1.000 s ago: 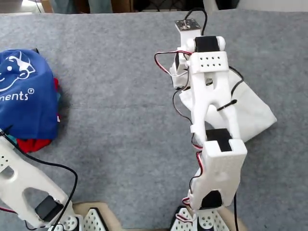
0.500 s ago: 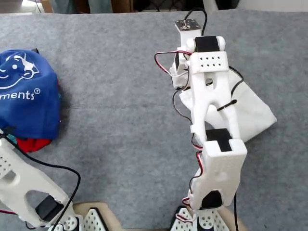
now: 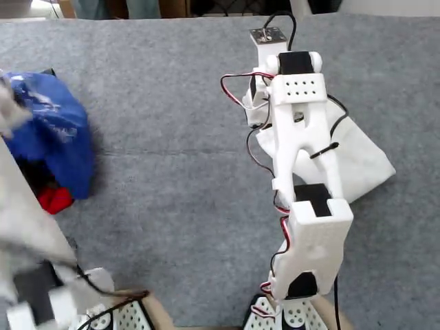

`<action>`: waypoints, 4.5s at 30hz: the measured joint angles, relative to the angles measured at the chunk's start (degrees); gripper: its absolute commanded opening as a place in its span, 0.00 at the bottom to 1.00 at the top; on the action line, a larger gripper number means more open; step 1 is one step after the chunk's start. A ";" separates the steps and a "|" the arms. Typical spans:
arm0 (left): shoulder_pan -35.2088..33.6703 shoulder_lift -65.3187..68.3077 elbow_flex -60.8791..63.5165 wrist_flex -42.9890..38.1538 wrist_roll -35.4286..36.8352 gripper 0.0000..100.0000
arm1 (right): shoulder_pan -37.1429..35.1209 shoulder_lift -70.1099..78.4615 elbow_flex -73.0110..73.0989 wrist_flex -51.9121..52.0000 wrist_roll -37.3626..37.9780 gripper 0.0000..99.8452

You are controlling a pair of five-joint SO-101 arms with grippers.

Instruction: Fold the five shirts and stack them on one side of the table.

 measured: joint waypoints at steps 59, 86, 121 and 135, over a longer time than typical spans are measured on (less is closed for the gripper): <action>-9.05 21.89 24.97 -19.87 -2.37 0.03 | 1.67 0.09 -0.26 -0.70 0.00 0.04; 47.91 -6.15 27.87 0.18 -8.35 0.03 | 10.11 0.09 -11.87 -0.70 3.25 0.04; -9.85 -2.11 83.69 -61.63 -19.52 0.27 | -14.68 22.42 -20.66 -0.70 0.53 0.31; -17.93 53.45 23.56 -40.09 -7.91 0.13 | -18.02 38.33 -30.86 -0.70 -2.37 0.03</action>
